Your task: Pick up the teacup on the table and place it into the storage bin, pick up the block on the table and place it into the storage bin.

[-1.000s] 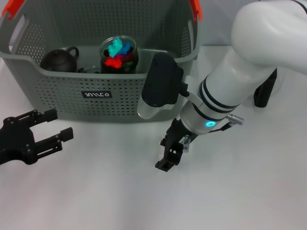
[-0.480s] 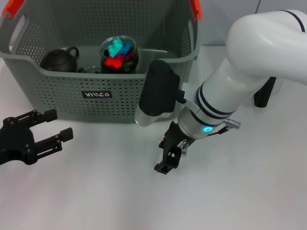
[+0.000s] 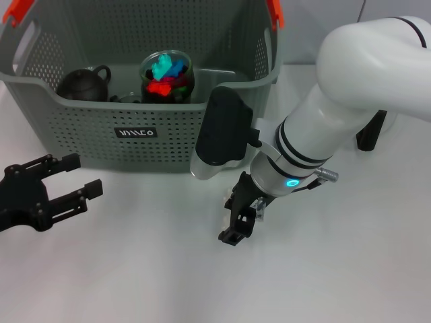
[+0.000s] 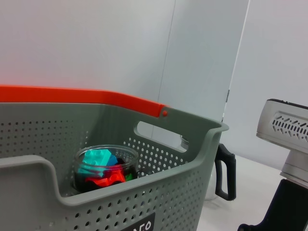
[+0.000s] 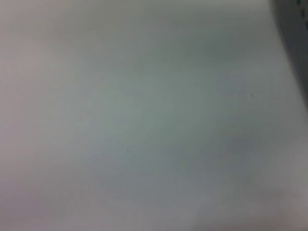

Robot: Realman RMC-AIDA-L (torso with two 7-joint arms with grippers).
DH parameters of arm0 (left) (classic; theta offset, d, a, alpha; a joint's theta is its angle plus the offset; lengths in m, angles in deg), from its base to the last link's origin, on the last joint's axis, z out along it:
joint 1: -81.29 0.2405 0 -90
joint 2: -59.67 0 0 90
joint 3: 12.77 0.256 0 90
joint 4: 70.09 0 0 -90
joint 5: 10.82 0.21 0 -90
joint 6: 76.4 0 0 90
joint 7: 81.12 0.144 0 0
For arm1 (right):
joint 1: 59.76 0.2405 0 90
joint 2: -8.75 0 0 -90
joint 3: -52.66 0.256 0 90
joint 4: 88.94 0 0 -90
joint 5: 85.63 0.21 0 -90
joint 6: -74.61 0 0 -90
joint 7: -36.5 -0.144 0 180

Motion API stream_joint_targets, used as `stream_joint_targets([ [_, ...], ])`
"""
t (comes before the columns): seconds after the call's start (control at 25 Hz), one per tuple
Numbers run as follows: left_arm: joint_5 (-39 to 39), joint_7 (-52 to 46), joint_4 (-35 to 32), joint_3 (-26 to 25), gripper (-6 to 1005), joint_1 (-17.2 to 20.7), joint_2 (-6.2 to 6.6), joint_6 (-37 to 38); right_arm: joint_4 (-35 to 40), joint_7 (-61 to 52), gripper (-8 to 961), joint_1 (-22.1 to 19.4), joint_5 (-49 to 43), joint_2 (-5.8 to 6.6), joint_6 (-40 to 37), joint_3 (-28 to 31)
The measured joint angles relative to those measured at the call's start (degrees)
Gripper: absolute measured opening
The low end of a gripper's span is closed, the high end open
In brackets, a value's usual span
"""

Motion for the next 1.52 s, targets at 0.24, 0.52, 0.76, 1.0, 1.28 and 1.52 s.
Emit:
stream_joint_targets([
  [0.24,-0.05,0.00,0.00,0.00,694,-0.09,0.00,0.00,-0.06,-0.10,623,0.09,0.04,-0.02,-0.52,-0.09],
  [0.52,-0.09,0.00,0.00,0.00,694,-0.11,0.00,0.00,0.13,-0.39,555,0.23,1.61,0.31,-0.72,-0.09],
  [0.76,-0.26,0.00,0.00,0.00,693,0.12,0.00,0.01,3.02,-1.11,434,-0.75,2.10,0.91,-4.47,2.85],
  [1.0,-0.36,0.00,-0.08,-0.10,693,0.23,0.14,0.00,14.90,-0.73,434,-6.21,-1.16,2.04,-17.40,15.89],
  [1.28,-0.37,0.00,-0.22,-0.58,693,-0.04,0.33,0.00,34.28,-0.03,433,-11.76,-1.81,1.71,-32.95,36.45],
  [1.52,-0.28,-0.01,-0.18,-0.81,693,-0.15,0.35,0.01,38.82,-0.54,433,-9.68,11.88,2.78,-37.78,50.94],
])
